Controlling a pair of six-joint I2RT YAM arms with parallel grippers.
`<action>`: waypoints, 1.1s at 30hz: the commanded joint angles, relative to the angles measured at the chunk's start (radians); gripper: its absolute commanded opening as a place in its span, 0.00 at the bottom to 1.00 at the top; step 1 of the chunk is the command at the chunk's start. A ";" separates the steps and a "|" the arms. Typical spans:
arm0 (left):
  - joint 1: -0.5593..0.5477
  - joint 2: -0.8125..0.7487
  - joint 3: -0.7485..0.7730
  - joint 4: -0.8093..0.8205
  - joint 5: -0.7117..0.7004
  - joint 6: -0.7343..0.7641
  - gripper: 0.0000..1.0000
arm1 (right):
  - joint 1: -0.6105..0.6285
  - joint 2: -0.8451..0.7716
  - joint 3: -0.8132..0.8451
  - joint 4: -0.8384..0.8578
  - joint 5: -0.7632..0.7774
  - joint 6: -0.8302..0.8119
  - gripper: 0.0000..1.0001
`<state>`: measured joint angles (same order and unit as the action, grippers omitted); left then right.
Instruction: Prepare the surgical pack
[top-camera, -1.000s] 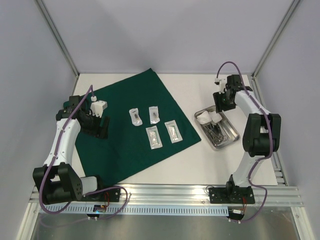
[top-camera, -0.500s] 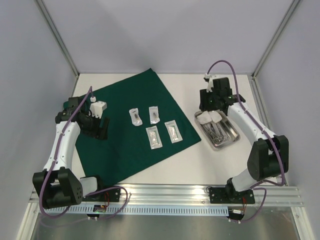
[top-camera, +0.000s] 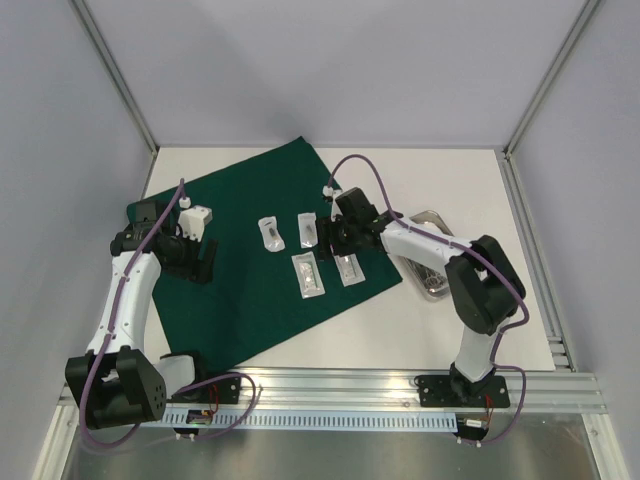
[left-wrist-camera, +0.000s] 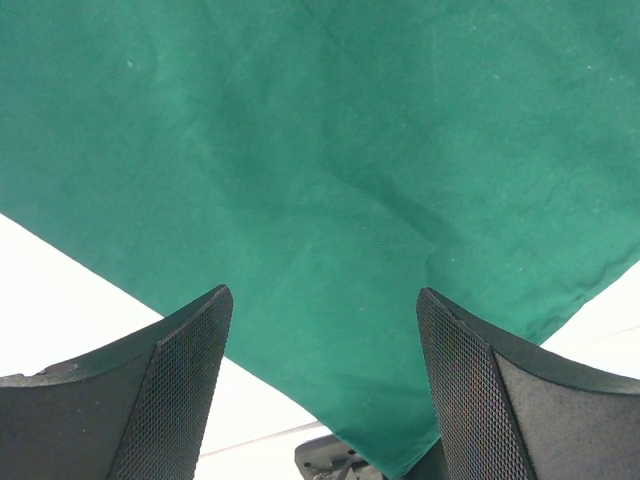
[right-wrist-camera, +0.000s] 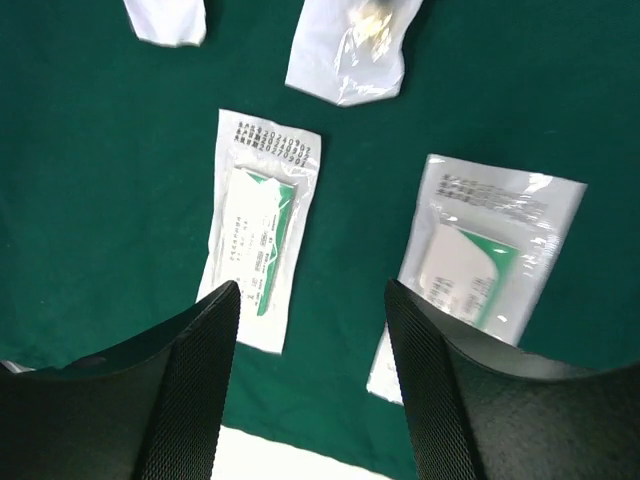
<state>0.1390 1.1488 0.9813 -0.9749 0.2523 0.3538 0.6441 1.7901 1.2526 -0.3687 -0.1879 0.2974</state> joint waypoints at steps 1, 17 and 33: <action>0.002 -0.021 -0.001 0.027 0.005 0.007 0.83 | 0.011 0.075 0.016 0.096 -0.091 0.075 0.63; 0.002 -0.011 -0.009 0.035 0.022 0.008 0.83 | 0.026 0.253 0.044 0.146 -0.245 0.081 0.55; 0.002 -0.009 -0.007 0.033 0.021 0.010 0.83 | 0.017 0.336 0.030 0.272 -0.366 0.200 0.19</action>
<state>0.1390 1.1473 0.9730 -0.9596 0.2569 0.3569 0.6617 2.0830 1.2900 -0.1211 -0.5335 0.4580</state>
